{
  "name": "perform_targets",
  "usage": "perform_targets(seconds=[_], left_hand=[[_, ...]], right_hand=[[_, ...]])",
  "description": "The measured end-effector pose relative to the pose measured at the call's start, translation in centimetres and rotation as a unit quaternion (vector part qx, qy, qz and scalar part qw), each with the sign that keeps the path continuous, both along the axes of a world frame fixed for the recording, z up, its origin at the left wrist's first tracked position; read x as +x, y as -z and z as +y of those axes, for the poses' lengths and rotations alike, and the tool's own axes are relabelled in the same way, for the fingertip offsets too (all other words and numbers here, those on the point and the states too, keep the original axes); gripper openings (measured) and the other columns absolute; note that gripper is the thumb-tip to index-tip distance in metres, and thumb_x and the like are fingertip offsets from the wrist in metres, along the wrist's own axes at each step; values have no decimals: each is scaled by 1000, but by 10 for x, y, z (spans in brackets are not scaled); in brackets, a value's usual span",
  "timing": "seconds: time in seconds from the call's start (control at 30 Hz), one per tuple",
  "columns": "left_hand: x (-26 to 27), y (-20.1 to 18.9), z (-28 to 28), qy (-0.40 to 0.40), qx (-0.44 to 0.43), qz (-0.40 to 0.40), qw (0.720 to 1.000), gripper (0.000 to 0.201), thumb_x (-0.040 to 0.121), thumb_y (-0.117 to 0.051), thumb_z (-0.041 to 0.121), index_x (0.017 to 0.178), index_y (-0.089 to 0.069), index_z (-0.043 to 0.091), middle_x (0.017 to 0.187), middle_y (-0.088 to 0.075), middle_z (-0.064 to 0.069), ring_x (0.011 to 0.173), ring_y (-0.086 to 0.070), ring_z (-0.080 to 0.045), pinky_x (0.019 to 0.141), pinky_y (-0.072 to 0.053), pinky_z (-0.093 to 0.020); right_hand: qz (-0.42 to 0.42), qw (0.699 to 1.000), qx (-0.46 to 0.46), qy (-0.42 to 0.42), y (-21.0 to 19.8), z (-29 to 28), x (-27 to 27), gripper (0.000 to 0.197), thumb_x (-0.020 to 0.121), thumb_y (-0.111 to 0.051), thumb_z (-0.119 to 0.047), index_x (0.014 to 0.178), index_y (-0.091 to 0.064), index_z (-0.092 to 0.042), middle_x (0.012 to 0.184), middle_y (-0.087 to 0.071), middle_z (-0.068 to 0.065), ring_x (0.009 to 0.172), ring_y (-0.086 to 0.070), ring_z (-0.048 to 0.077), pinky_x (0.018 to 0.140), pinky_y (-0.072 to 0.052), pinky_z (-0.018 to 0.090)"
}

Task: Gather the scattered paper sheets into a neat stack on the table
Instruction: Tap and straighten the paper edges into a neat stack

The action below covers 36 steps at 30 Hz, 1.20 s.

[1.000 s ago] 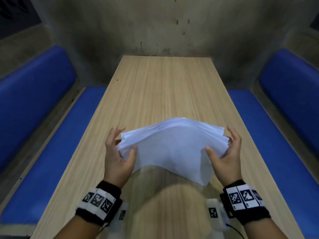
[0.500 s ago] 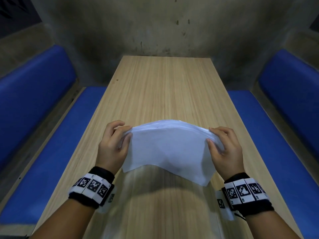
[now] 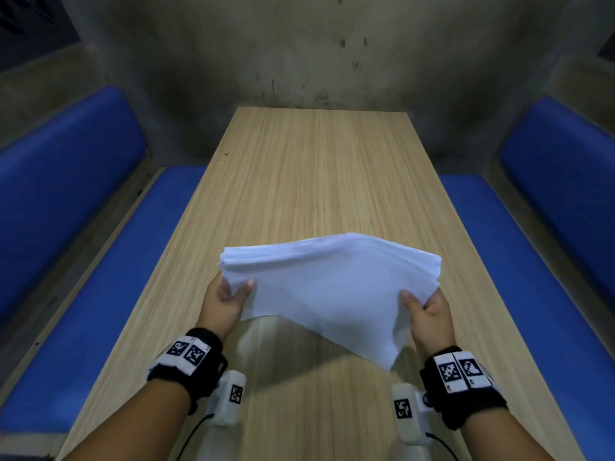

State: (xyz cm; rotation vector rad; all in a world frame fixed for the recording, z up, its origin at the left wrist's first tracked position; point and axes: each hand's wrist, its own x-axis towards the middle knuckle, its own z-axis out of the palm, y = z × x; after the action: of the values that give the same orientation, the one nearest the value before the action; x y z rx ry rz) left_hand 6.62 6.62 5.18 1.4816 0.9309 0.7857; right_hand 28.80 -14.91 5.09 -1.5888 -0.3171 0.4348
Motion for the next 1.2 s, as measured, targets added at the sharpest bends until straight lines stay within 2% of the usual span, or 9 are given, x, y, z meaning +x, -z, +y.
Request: perform_targets(seconds=[0.2, 0.37, 0.57, 0.63, 0.77, 0.87, 0.97, 1.07, 1.2], left_hand=[[-8, -8, -12, -3, 19, -99, 995, 40, 78, -64, 22, 115, -59, 9, 106, -69, 0, 95, -66, -4, 80, -53, -14], [-5, 2, -26, -43, -6, -49, 998, 28, 86, -59, 2, 113, -55, 6, 99, -65, 0, 85, -65, 2, 68, -49, -4], [-5, -18, -25, -46, -21, -56, 997, 27, 93, -47, -3, 108, -57, 17, 96, -65, 11, 75, -64, 14, 65, -48, -9], [-8, -17, -25, -45, -10, -51, 998, 29, 91, -47, -4, 108, -56, 18, 97, -65, 9, 82, -64, 10, 66, -47, -10], [-8, -11, -23, -53, -10, -16, 998, 46, 85, -55, 0, 121, -40, 25, 117, -58, -2, 117, -55, -26, 83, -45, -24], [4, -27, -24, -124, 177, 111, 970, 83, 78, -65, 2, 144, -20, 23, 149, -33, -10, 139, -32, -28, 113, -31, -45], [29, -57, -35, -24, 425, 264, 865, 84, 79, -64, 17, 147, -16, 23, 157, -24, -9, 147, -16, -30, 116, -10, -54], [60, -85, -47, 154, 522, 306, 781, 56, 83, -55, 17, 137, -39, 23, 140, -52, 1, 138, -39, -26, 113, -21, -55], [70, -115, -51, 220, 454, 241, 829, 11, 88, -46, 12, 93, -52, 19, 77, -60, 5, 77, -58, -29, 66, -44, -38]], right_hand=[[-64, 996, 56, -7, -17, -8, 4, 40, 82, -63, 4, 105, -54, -27, 95, -65, -9, 80, -64, -10, 70, -50, 10], [-70, 997, -11, -20, -5, -8, -3, 50, 77, -63, 6, 119, -48, -17, 108, -62, 3, 101, -62, 15, 88, -49, 35], [-50, 998, 15, -16, -11, -8, -3, 30, 89, -56, 2, 105, -57, -23, 99, -66, -5, 89, -65, 1, 77, -52, 17], [-67, 997, 2, -26, -10, -12, -4, 39, 85, -58, 6, 100, -55, -30, 99, -65, -7, 83, -64, -7, 76, -52, 14], [-45, 998, -29, -37, 1, -14, -6, 36, 86, -57, 7, 101, -56, -26, 96, -66, -6, 84, -66, -3, 76, -49, 25], [-40, 998, -32, -42, 0, -13, -5, 28, 88, -54, 5, 108, -59, -14, 97, -67, -2, 94, -64, 14, 78, -49, 29], [-80, 994, -48, -59, -18, -12, -9, 26, 89, -54, 3, 108, -61, -12, 97, -69, 0, 92, -66, 8, 84, -52, 31], [-142, 983, -23, -115, -54, -6, -18, 33, 90, -51, 7, 95, -58, -25, 89, -65, -7, 78, -63, -12, 69, -46, 5], [-262, 956, -24, -128, -91, -2, -17, 7, 87, -60, -1, 89, -59, -8, 74, -61, 6, 68, -57, 12, 59, -40, 9]])
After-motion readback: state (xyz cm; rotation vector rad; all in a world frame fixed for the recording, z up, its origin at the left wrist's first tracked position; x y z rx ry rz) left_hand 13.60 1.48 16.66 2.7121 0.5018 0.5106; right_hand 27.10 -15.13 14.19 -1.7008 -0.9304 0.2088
